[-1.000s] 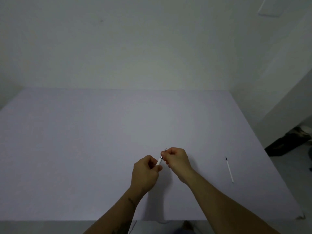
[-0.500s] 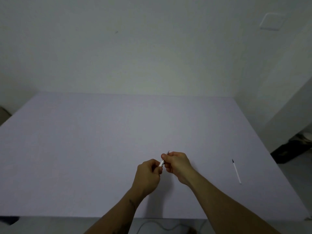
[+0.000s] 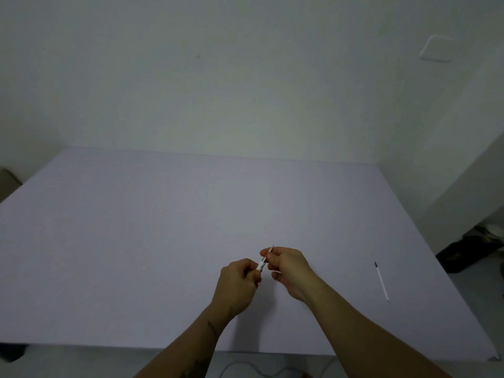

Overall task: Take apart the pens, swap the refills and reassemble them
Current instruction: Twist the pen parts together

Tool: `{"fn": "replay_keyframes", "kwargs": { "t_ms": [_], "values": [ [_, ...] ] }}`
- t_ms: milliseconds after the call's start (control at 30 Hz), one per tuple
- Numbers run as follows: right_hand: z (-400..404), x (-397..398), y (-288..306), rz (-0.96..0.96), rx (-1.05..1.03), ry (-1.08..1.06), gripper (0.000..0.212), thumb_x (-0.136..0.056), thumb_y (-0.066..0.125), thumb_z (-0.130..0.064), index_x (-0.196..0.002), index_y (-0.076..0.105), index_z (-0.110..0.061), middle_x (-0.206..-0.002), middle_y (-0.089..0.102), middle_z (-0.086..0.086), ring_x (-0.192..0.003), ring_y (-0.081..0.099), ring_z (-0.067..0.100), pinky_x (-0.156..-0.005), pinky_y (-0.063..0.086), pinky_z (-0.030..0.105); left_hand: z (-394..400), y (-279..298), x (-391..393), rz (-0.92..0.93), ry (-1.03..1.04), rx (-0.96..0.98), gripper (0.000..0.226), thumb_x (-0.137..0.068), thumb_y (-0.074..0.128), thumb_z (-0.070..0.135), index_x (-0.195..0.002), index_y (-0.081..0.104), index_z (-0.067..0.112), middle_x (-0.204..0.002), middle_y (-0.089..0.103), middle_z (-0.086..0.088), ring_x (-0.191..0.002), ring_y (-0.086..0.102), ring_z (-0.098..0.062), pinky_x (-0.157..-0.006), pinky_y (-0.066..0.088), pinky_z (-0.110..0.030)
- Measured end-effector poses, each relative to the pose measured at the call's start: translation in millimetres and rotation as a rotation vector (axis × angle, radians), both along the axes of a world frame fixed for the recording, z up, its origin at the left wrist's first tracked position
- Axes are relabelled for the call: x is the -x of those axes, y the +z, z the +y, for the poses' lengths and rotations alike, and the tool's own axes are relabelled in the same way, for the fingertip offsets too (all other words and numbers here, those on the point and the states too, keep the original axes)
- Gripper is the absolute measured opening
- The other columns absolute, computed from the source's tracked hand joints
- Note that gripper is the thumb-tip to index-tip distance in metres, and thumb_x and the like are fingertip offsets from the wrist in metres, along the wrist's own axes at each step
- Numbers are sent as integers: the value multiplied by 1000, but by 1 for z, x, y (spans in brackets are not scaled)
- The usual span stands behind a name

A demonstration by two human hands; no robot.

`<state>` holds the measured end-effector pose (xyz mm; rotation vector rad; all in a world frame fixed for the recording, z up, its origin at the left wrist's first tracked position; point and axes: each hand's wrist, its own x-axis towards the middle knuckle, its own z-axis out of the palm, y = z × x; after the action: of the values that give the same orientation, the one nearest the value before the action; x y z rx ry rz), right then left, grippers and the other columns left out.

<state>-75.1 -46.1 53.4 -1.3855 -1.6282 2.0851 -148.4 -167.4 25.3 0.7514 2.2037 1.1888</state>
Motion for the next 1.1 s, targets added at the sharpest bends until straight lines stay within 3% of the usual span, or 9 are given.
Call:
{"fn": "replay_keyframes", "kwargs": {
  "t_ms": [67,233,400,600,767,833,900,1000,1100],
  "values": [
    [0,-1,1,-8,12,13,21,-95,55,-8,-98,76,-13,-105,67,14,-90,56,22,-72,52,30,0,-1,0,-7,-10,2,20,-95,54,15,-83,68,23,-77,71,1,-72,67,-16,-69,56,-24],
    [1,-3,-4,-29,-5,-61,10,-88,66,-9,-91,74,-5,-76,61,9,-73,52,21,-64,47,32,2,-2,-2,2,15,-24,14,-93,56,15,-88,66,23,-81,66,6,-72,62,-11,-64,50,-19],
    [3,-2,-4,-59,-43,-98,18,-92,58,-8,-94,76,-10,-88,66,13,-82,57,24,-71,52,34,5,-2,-1,-21,39,-59,19,-85,68,14,-81,64,32,-79,64,6,-70,62,-13,-62,49,-20],
    [5,-5,-4,28,-21,-119,11,-88,66,-9,-92,74,-1,-76,61,11,-72,53,21,-65,48,31,9,-3,-4,10,43,-37,18,-90,62,9,-85,66,26,-78,67,6,-73,66,-14,-67,52,-21],
    [7,-7,-3,59,15,-104,17,-92,59,-4,-95,75,-8,-96,67,14,-87,58,23,-77,51,33,9,0,-2,-81,-5,-65,19,-96,52,13,-93,66,25,-80,66,1,-71,63,-14,-61,51,-18],
    [7,-8,-4,76,42,-117,18,-92,58,-3,-95,75,-8,-97,67,13,-87,58,23,-78,51,34,8,0,-2,-82,2,-73,7,-90,63,18,-92,62,25,-80,64,1,-68,61,-13,-58,50,-19],
    [7,-6,-6,85,57,-139,17,-91,59,-2,-97,75,-6,-95,67,14,-85,56,23,-76,51,33,8,0,-2,-47,34,-57,11,-84,71,19,-85,61,22,-76,63,2,-66,60,-15,-57,49,-20],
    [6,-4,-7,96,38,-130,17,-91,61,-2,-96,76,-6,-93,67,14,-85,58,23,-76,52,32,8,0,3,-46,20,-7,14,-93,58,18,-81,66,21,-74,68,0,-70,63,-18,-62,51,-22],
    [5,-2,-8,109,-5,-89,19,-92,59,-2,-91,76,-11,-95,69,11,-87,60,21,-78,53,32,6,0,6,-96,-32,23,26,-99,44,22,-90,67,18,-79,66,-1,-66,57,-12,-62,48,-21]
  ]
}}
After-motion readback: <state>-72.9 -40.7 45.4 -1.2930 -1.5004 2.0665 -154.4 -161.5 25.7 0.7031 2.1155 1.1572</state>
